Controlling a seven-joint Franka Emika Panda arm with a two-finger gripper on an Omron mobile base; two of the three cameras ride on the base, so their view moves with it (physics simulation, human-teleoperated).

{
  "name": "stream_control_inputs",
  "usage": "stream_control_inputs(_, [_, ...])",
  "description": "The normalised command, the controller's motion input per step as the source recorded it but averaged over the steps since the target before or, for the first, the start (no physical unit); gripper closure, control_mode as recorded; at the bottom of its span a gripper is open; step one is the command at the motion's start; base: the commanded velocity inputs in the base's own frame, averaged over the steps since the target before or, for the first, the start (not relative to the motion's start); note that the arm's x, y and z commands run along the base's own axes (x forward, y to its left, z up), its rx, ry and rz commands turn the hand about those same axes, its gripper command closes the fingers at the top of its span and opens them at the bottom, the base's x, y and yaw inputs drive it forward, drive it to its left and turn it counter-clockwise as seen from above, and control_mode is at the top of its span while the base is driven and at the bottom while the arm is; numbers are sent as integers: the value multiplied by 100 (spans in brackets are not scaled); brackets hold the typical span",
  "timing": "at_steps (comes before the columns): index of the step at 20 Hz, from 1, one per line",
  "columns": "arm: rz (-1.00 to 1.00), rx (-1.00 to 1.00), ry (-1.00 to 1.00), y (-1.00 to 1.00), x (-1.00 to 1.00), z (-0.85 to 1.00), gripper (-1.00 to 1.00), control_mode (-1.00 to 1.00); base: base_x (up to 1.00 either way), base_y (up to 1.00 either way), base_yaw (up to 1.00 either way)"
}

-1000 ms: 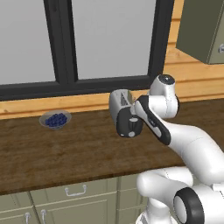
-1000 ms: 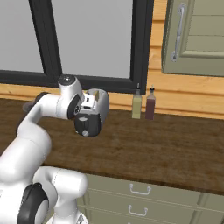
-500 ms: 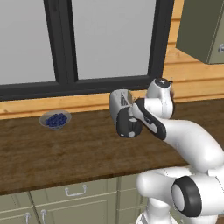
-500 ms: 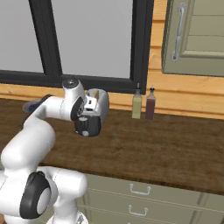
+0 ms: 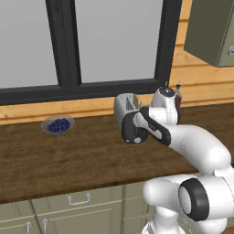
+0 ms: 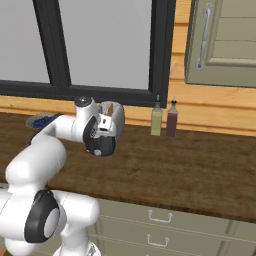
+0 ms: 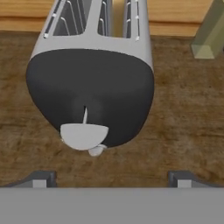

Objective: Start the toaster. Once the lever pops up, take the bread to the plate on the dining counter.

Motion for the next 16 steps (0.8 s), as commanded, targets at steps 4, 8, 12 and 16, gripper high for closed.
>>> stream_control_inputs(4, [0, 0, 0, 0, 31, 0, -100, -100, 0, 0, 0])
stream_control_inputs(8, [0, 0, 0, 0, 26, 0, -100, -100, 0, 0, 0])
stream_control_inputs(12, [-1, 0, 0, 0, 14, -11, -100, -100, 0, 0, 0])
stream_control_inputs(16, [0, 0, 0, 0, 3, -24, -100, -100, 0, 0, 0])
